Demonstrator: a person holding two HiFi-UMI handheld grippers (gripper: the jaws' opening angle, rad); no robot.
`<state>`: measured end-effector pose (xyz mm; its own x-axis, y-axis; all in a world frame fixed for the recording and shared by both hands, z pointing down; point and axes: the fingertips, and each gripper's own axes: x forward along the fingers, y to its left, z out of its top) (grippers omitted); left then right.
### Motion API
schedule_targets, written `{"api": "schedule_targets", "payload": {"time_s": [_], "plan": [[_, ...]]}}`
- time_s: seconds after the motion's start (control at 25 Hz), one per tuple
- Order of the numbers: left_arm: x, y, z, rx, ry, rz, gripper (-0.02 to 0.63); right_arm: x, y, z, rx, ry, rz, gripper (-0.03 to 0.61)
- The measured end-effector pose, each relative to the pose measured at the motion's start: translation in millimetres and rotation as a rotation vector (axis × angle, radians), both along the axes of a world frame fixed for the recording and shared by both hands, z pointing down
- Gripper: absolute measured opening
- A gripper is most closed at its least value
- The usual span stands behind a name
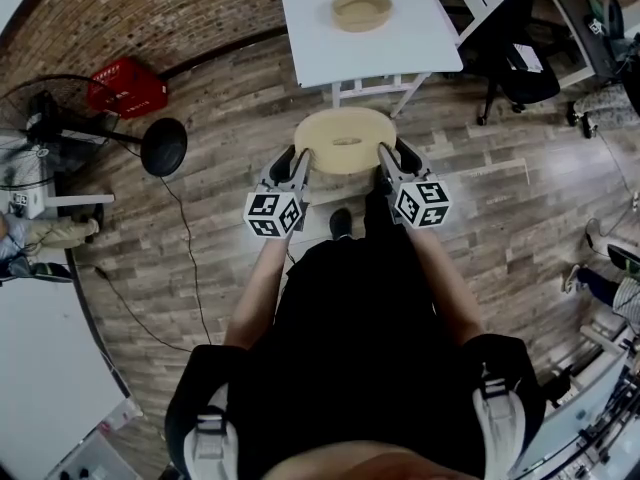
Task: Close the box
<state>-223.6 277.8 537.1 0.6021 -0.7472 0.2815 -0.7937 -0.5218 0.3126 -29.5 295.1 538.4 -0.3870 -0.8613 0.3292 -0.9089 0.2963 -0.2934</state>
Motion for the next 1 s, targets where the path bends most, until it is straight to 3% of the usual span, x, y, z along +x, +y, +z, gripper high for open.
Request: {"api": "schedule_targets", "payload": {"time_s": [1.0], "plan": [[77,-109,-6,-0.017,-0.035,-0.029,0.130,78,-114,0,-0.007,-0.040,-0.011,0.147]]}}
